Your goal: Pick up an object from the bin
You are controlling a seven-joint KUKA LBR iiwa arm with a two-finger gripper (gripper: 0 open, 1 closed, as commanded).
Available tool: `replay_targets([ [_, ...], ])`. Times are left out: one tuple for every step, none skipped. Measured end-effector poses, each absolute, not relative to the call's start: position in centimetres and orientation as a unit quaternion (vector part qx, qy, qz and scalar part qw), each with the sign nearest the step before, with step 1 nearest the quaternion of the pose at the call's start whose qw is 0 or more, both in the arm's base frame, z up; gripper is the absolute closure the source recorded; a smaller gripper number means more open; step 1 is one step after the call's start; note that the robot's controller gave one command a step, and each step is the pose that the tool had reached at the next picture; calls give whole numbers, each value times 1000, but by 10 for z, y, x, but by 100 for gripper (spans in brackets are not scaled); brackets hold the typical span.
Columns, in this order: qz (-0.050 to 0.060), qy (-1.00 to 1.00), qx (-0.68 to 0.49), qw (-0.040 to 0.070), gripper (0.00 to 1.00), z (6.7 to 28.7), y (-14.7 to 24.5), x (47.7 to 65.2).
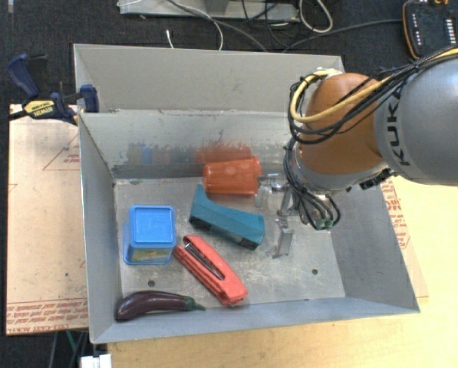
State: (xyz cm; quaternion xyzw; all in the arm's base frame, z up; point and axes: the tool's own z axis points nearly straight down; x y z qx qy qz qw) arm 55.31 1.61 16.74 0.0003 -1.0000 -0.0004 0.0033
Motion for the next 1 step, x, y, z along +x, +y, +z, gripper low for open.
replay_targets([
  [0, -1000, 0, -1, 0, 171, 16, 555],
])
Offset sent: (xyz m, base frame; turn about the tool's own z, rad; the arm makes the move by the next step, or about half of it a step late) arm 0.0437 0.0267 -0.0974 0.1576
